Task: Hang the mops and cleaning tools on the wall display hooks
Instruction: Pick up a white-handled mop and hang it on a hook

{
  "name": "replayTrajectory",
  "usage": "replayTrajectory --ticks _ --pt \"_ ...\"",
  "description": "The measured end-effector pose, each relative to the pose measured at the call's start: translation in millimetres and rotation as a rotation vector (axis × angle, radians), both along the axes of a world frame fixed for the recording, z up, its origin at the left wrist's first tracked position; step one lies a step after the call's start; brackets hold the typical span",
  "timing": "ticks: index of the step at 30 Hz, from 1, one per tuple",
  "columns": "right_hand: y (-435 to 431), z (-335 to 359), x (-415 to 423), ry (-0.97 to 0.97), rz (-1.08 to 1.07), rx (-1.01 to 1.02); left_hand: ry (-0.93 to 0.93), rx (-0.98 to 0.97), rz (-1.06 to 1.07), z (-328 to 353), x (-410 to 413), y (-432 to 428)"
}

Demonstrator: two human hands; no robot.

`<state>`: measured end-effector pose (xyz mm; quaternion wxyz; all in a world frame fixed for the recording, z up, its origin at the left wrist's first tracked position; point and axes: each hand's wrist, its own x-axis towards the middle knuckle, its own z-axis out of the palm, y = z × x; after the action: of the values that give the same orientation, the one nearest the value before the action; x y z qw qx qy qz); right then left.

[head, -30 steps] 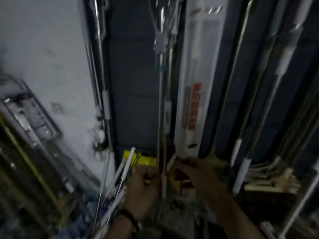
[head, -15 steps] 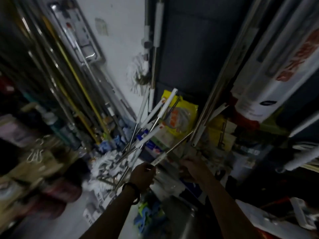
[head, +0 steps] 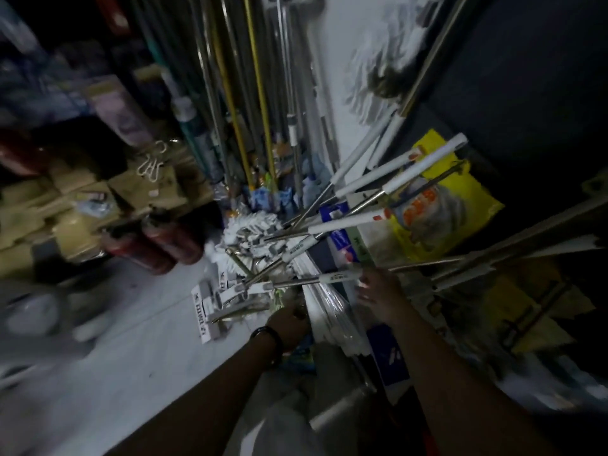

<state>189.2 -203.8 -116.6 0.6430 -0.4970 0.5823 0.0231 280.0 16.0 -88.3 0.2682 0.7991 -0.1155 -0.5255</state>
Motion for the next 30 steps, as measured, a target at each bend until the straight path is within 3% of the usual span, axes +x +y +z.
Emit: replayTrajectory --ticks 4,8,18,26,30 --pt "-26 -4 45 -0.142 0.041 -0.108 0.006 -0.004 0.054 -14 2 -5" --pt "-40 -8 88 -0.207 -0.066 -0.123 0.01 0.011 0.086 -22 7 -3" --pt "-67 -51 156 0.044 -0.031 -0.136 -0.007 0.025 0.125 -47 17 8" --pt "-80 -86 184 -0.087 -0.195 -0.191 0.001 0.081 0.192 -73 35 13" --pt "-76 -85 181 -0.108 -0.203 -0.199 0.035 0.018 0.256 -73 51 -3"
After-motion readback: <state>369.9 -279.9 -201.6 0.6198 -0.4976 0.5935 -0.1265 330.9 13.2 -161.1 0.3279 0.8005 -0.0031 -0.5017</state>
